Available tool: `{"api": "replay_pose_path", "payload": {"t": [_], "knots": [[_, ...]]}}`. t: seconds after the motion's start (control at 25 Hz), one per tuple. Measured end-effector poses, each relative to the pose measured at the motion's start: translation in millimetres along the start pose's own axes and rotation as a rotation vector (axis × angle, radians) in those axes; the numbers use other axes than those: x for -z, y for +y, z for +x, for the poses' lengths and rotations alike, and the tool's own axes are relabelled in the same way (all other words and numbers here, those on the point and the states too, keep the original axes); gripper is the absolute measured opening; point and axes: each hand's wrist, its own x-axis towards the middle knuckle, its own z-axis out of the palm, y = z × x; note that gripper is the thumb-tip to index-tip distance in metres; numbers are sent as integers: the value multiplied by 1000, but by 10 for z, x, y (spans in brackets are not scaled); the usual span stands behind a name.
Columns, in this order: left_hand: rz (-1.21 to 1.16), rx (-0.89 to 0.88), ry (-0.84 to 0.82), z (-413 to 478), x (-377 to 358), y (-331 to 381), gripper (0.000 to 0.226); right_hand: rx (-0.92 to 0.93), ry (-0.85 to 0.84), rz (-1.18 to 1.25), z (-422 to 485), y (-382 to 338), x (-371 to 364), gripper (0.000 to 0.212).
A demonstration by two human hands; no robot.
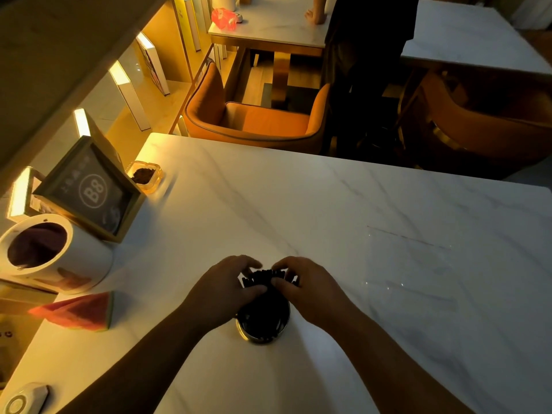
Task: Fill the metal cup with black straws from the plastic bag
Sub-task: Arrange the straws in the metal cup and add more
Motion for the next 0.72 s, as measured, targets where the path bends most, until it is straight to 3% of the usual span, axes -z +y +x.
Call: {"api": "replay_pose_path", "payload": {"t": [0.12,0.24,0.44,0.52,0.6,0.72], "knots": [[-55,66,-30,-139,118,-22,63,-43,50,-5,-136,37,46,46],[-97,105,-76,-297,141,-114,86,-41,144,-12,-270,122,-11,51],[74,63,-165,-431,-35,-185,135,-7,-30,-83,-374,121,-169,71],[119,33,-76,-389,-124,-226,116,3,-1,-124,-336,116,-215,53],[160,13,30,-333,-181,-242,80,-24,48,-126,-295,80,-229,38],[136,14,99,-283,-194,-241,52,-54,57,-46,-320,52,-141,52]]}}
